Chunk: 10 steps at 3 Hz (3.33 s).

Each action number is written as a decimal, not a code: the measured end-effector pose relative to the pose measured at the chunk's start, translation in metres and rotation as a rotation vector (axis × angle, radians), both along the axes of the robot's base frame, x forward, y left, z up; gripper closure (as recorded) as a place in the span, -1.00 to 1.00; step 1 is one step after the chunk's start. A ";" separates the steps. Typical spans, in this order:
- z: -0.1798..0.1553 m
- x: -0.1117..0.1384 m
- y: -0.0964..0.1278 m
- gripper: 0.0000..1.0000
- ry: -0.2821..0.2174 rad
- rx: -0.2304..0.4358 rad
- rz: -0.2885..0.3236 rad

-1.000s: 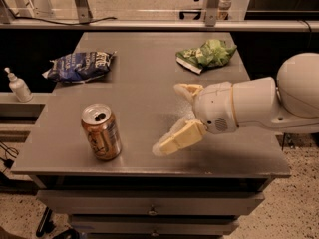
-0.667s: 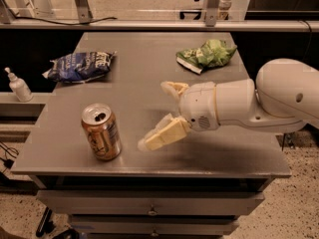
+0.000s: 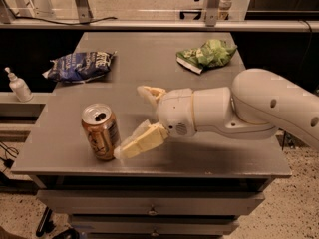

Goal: Move orange can near green jalapeno chip bag

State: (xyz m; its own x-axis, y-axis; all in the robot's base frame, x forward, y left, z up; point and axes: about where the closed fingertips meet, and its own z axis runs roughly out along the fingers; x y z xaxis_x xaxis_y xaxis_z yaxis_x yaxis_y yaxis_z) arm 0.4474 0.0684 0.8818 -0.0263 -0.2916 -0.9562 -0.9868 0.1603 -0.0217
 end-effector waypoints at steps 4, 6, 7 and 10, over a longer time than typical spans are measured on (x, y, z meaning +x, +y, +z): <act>-0.003 -0.016 0.048 -0.20 -0.008 0.114 0.015; 0.001 -0.004 0.022 0.74 -0.031 0.107 -0.066; 0.008 0.002 0.000 1.00 -0.050 0.080 -0.105; 0.041 0.028 -0.089 1.00 -0.127 -0.009 -0.248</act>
Offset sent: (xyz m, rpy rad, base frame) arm -0.0347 0.0685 0.0018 0.1334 0.0035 0.1089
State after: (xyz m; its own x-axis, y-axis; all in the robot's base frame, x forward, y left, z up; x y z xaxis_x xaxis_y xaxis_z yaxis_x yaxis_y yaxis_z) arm 0.4758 -0.0201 0.9227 0.0218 -0.2994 -0.9539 -0.9068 0.3958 -0.1450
